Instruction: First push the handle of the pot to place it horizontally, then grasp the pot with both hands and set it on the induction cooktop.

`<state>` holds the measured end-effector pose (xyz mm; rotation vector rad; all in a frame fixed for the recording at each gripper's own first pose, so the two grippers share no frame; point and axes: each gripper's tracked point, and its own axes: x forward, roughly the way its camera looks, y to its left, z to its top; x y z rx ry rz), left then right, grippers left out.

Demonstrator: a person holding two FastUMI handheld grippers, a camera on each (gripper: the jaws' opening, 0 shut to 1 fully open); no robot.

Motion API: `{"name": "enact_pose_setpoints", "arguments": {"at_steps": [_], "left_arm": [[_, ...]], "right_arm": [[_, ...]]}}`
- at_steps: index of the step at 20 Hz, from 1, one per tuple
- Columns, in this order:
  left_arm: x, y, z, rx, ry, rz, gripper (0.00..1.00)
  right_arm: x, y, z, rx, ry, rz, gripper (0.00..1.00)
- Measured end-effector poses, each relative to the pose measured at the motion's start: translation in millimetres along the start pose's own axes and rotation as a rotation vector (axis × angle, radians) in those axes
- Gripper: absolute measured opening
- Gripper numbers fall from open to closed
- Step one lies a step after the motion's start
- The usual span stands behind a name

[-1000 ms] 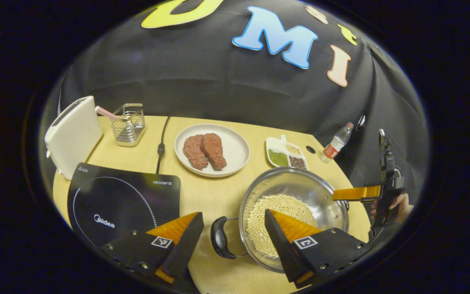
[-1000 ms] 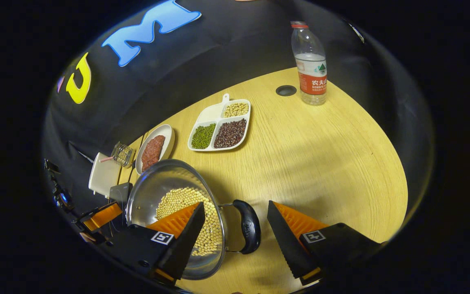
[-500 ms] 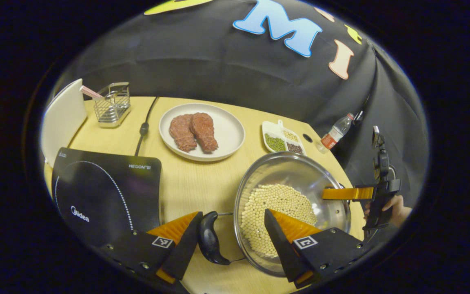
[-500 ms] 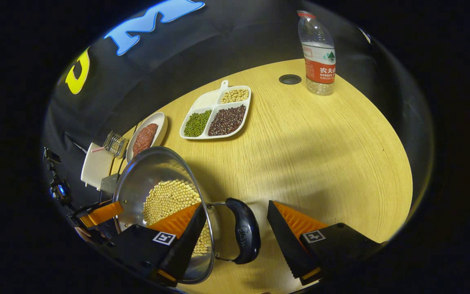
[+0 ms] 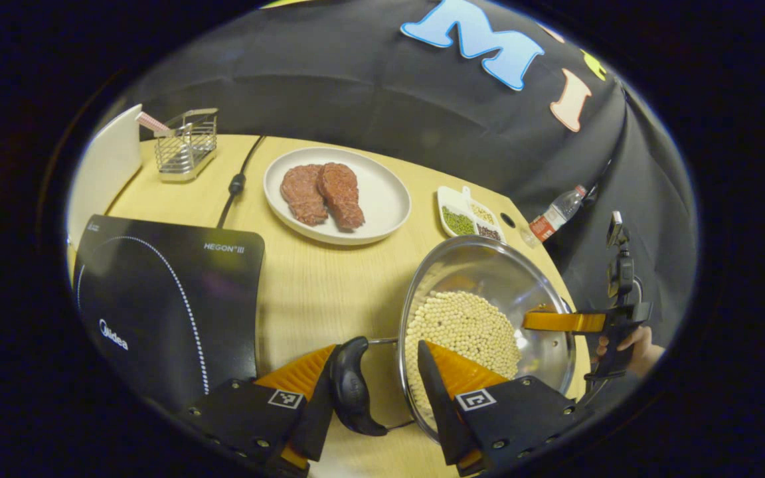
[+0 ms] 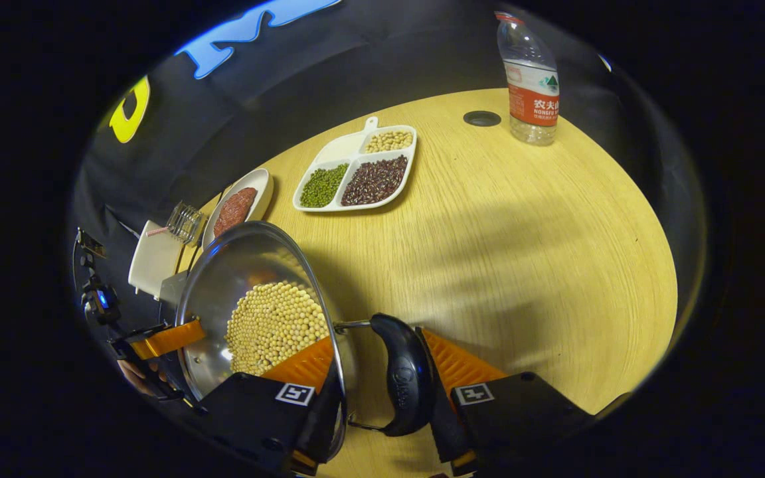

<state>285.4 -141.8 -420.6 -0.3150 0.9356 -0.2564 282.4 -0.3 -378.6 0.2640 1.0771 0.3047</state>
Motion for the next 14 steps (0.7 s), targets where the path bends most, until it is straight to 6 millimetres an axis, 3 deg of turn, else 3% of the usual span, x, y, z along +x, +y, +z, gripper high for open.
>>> {"name": "enact_pose_setpoints", "arguments": {"at_steps": [1,2,5,6,7,11,12,14], "left_arm": [[0,1,-3,-0.013,0.001,-0.005,0.68],[2,1,-2,-0.021,0.004,-0.008,0.55],[0,0,-3,-0.018,0.007,-0.011,0.58],[-1,1,-3,-0.008,0.009,-0.014,0.49],[0,0,-4,-0.006,0.013,-0.02,0.53],[-2,-6,-6,-0.021,0.0,-0.039,0.47],[-1,-5,-8,-0.008,0.003,-0.036,0.54],[-10,-7,-16,0.0,0.016,-0.024,0.49]], "right_arm": [[1,0,0,0.0,0.004,0.003,0.6],[0,-1,0,-0.003,0.004,0.001,0.6],[0,-1,-2,0.012,0.026,-0.002,0.56],[-2,-1,-2,0.016,0.033,0.003,0.53],[-2,-2,-3,0.015,0.038,0.004,0.57],[-4,-4,-8,0.018,0.034,-0.003,0.54],[-7,-6,-12,0.007,0.031,-0.012,0.56],[-15,-8,-23,0.01,0.029,-0.025,0.56]]}}
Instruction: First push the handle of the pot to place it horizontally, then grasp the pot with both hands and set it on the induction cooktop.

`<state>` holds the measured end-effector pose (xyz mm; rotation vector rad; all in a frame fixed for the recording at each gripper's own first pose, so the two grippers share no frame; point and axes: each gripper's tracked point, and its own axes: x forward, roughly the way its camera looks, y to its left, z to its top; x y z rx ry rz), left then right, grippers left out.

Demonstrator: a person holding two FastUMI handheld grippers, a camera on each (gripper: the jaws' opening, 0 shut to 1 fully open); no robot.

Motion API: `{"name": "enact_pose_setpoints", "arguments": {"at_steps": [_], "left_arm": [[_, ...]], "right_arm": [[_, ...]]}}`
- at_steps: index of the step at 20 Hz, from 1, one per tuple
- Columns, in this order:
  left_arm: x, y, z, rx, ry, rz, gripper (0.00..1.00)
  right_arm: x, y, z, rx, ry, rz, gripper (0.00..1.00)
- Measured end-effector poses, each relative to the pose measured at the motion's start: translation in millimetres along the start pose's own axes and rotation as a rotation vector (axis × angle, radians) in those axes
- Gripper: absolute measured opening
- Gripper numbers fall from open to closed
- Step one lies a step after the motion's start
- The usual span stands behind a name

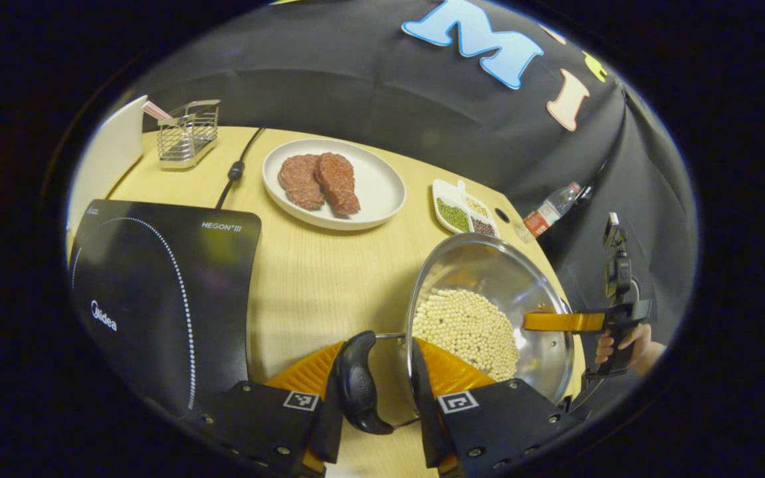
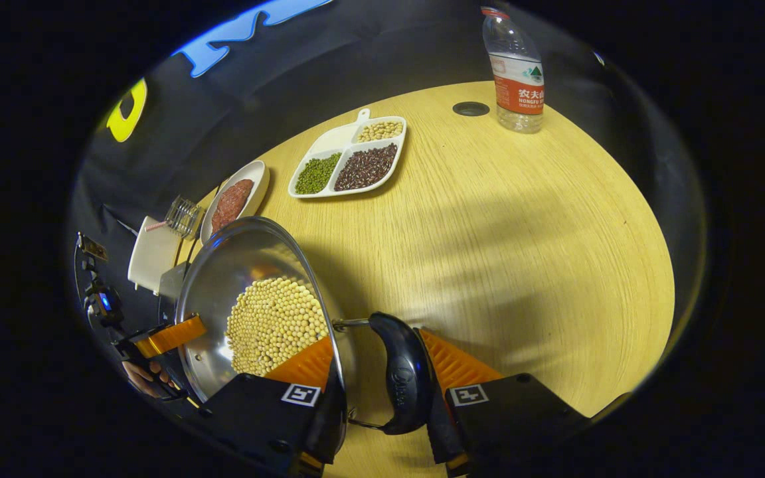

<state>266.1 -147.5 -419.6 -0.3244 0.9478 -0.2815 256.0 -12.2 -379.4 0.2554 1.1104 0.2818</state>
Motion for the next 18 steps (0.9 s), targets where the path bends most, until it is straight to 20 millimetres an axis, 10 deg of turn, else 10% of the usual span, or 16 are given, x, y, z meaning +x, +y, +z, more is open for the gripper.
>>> {"name": "enact_pose_setpoints", "arguments": {"at_steps": [18], "left_arm": [[-154,-22,-65,0.007,-0.037,-0.058,0.53]], "right_arm": [[-140,50,-99,-0.026,-0.057,-0.06,0.49]]}}
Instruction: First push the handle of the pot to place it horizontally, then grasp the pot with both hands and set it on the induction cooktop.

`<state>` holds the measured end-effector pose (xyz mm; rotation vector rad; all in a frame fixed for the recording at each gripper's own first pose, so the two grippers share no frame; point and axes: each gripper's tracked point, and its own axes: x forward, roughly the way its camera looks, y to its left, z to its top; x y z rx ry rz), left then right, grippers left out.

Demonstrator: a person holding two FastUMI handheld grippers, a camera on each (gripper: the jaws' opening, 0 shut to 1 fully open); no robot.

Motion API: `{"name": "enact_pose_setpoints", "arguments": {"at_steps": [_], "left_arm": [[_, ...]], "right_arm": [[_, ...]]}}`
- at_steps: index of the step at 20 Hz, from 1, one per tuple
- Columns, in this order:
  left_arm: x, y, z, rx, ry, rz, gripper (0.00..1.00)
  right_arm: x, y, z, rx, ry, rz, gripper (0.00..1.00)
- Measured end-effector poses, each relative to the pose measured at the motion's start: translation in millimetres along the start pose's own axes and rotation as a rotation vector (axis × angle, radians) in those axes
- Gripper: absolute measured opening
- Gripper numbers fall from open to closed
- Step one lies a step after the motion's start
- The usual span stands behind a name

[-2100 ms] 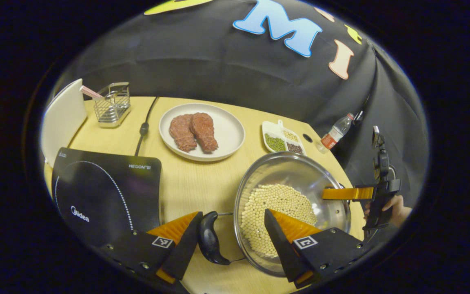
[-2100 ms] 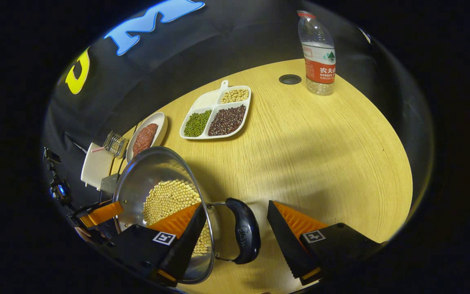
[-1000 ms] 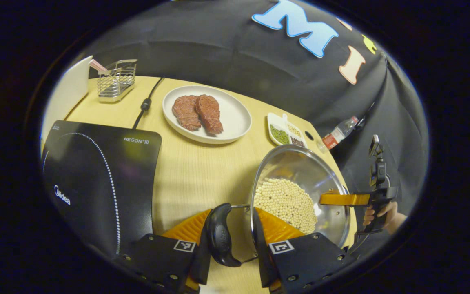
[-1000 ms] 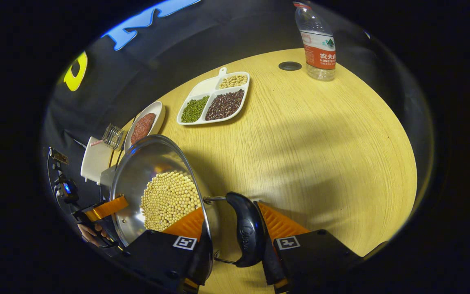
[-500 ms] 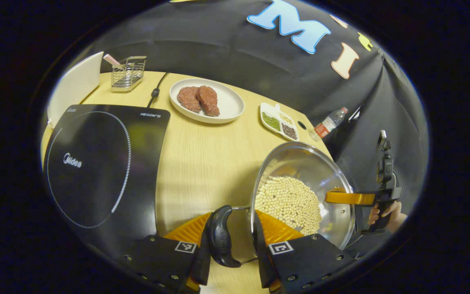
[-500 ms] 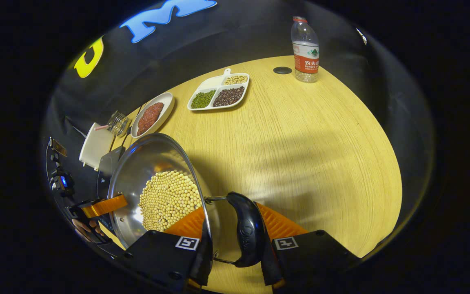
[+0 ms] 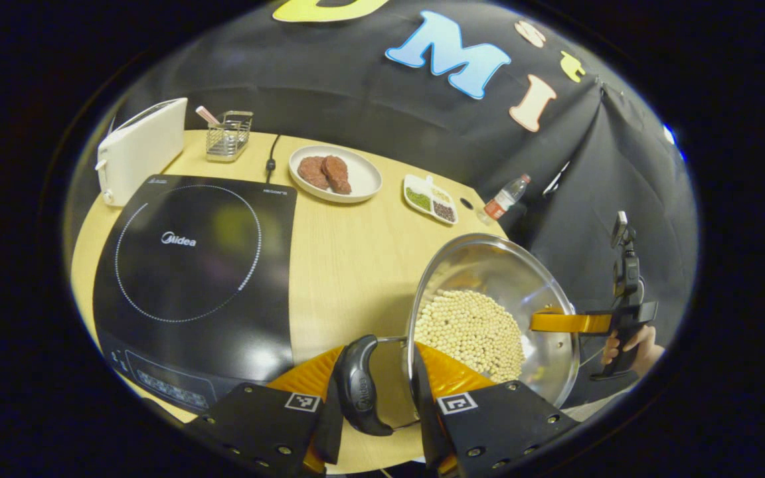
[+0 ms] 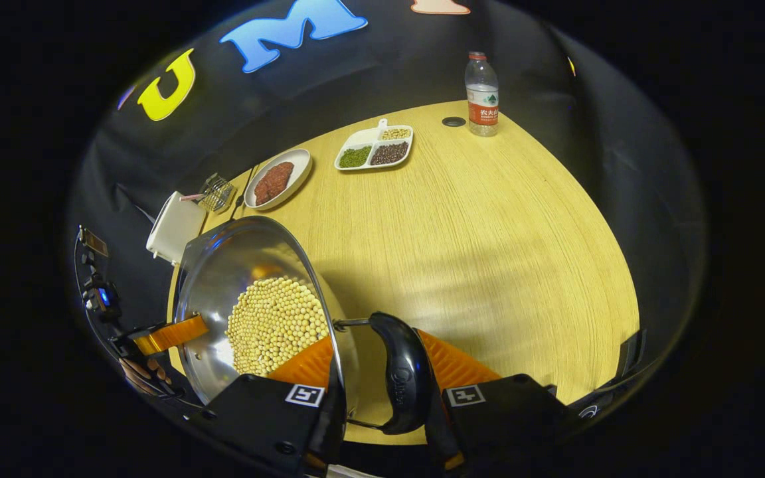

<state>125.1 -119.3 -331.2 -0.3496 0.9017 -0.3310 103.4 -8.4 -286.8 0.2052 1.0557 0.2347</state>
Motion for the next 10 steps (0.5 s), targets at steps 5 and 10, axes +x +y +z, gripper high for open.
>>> {"name": "enact_pose_setpoints", "arguments": {"at_steps": [5,10], "left_arm": [[-34,29,6,-0.007,-0.029,-0.007,0.52],[-66,82,16,-0.039,-0.06,0.013,0.53]], "right_arm": [[-13,43,-4,-0.014,-0.011,-0.015,0.52],[-6,103,-2,-0.073,-0.031,0.008,0.5]]}}
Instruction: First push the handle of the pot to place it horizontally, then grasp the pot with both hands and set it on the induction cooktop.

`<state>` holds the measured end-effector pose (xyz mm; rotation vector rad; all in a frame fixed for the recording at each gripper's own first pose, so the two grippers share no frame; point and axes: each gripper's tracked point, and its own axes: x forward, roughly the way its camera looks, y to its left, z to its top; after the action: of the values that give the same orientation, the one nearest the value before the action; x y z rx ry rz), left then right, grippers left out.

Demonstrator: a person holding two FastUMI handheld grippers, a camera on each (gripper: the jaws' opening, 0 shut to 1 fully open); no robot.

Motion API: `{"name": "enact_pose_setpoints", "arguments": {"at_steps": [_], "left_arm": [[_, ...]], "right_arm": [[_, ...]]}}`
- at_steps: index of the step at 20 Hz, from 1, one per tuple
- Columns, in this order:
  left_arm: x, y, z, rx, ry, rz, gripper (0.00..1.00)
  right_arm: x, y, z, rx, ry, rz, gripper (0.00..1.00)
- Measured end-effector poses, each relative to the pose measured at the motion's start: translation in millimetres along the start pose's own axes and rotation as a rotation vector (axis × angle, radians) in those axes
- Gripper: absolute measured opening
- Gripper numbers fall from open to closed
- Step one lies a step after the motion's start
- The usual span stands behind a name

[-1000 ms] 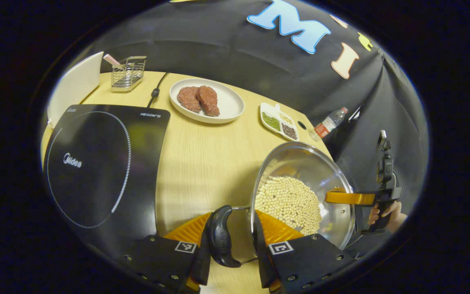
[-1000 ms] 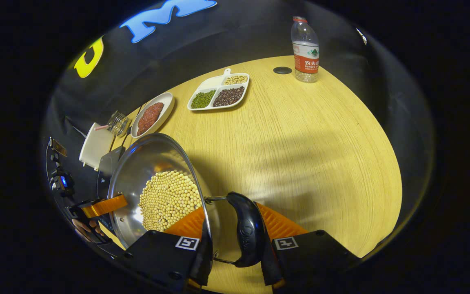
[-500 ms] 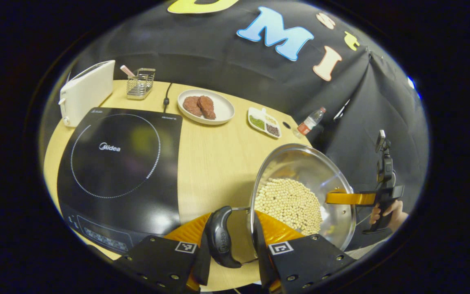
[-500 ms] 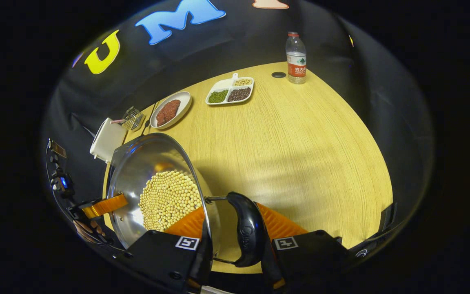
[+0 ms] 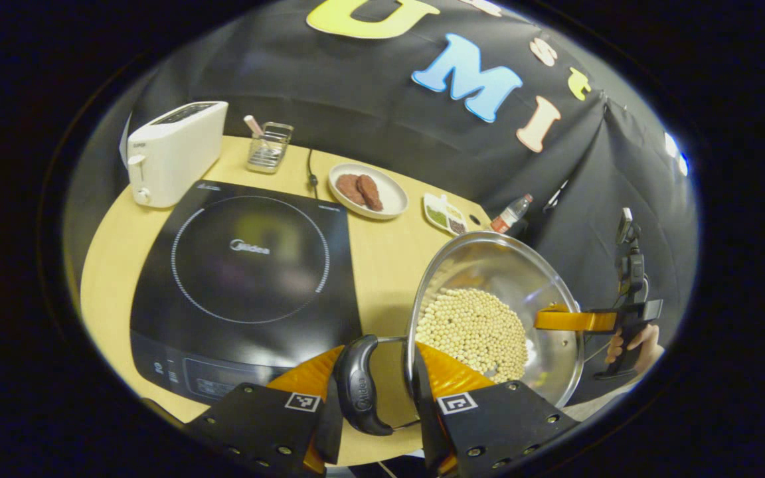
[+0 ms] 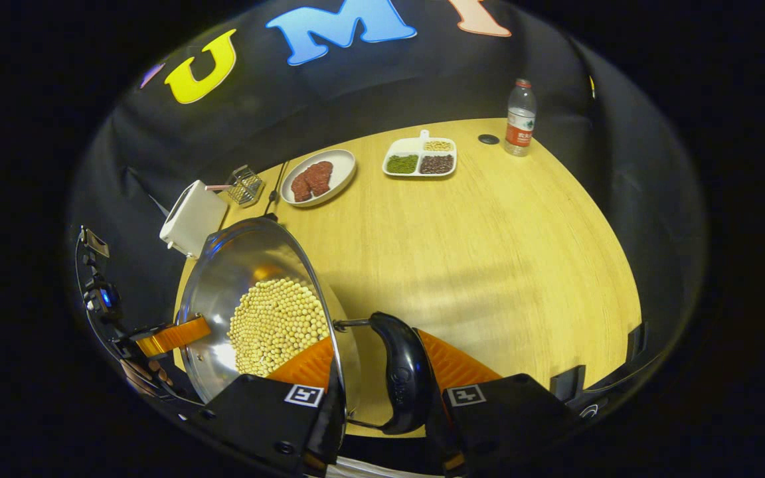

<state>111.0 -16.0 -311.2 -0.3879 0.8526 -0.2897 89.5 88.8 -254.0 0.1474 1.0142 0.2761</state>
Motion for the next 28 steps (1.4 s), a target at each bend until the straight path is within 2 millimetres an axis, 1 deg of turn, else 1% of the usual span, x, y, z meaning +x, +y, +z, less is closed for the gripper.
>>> {"name": "enact_pose_setpoints", "arguments": {"at_steps": [1,2,3,4,5,6,7,8,9,10,11,12,14,17,18,19,20,23,25,26,27,28], "left_arm": [[-6,13,4,-0.003,-0.007,0.01,0.53],[-10,26,9,-0.008,-0.012,0.017,0.49],[-19,38,10,-0.014,-0.012,0.024,0.49],[-25,49,13,-0.022,-0.01,0.033,0.53],[-29,61,16,-0.024,-0.012,0.043,0.53],[-34,72,20,-0.024,-0.017,0.054,0.53],[-38,83,24,-0.024,-0.023,0.064,0.53],[-41,95,28,-0.023,-0.03,0.077,0.49],[-46,106,31,-0.019,-0.034,0.09,0.49],[-50,118,34,-0.018,-0.039,0.104,0.53],[-49,130,39,-0.017,-0.042,0.115,0.53],[-49,139,45,-0.013,-0.049,0.125,0.53],[-48,158,59,-0.006,-0.064,0.134,0.53],[-42,181,71,-0.006,-0.072,0.14,0.52],[-40,188,77,0.001,-0.075,0.14,0.49],[-35,197,82,0.0,-0.074,0.142,0.48],[-30,203,85,-0.002,-0.066,0.143,0.52],[-17,222,96,0.002,-0.046,0.139,0.49],[-7,231,103,0.004,-0.042,0.138,0.49],[-4,236,107,0.008,-0.04,0.138,0.49],[1,239,107,0.011,-0.032,0.142,0.49],[3,242,108,0.021,-0.02,0.149,0.49]], "right_arm": [[4,14,2,-0.01,0.001,0.011,0.5],[9,26,1,-0.02,0.002,0.022,0.53],[13,39,2,-0.022,0.005,0.033,0.53],[17,51,2,-0.024,0.01,0.043,0.5],[21,62,2,-0.027,0.016,0.05,0.5],[26,73,3,-0.03,0.02,0.06,0.53],[32,83,5,-0.033,0.02,0.07,0.53],[39,94,6,-0.033,0.02,0.08,0.5],[46,105,7,-0.033,0.027,0.09,0.53],[53,115,7,-0.035,0.033,0.099,0.5],[55,125,13,-0.038,0.036,0.108,0.53],[62,134,17,-0.041,0.036,0.116,0.5],[74,151,24,-0.044,0.026,0.133,0.5],[91,171,34,-0.039,0.021,0.146,0.5],[98,177,37,-0.039,0.014,0.149,0.49],[104,181,41,-0.04,0.009,0.151,0.49],[111,185,42,-0.038,0.007,0.15,0.49],[130,194,50,-0.014,0.01,0.149,0.49],[139,200,53,0.004,0.013,0.148,0.49],[143,203,55,0.01,0.013,0.145,0.53],[147,205,56,0.013,0.014,0.145,0.49],[151,207,57,0.013,0.019,0.145,0.49]]}}
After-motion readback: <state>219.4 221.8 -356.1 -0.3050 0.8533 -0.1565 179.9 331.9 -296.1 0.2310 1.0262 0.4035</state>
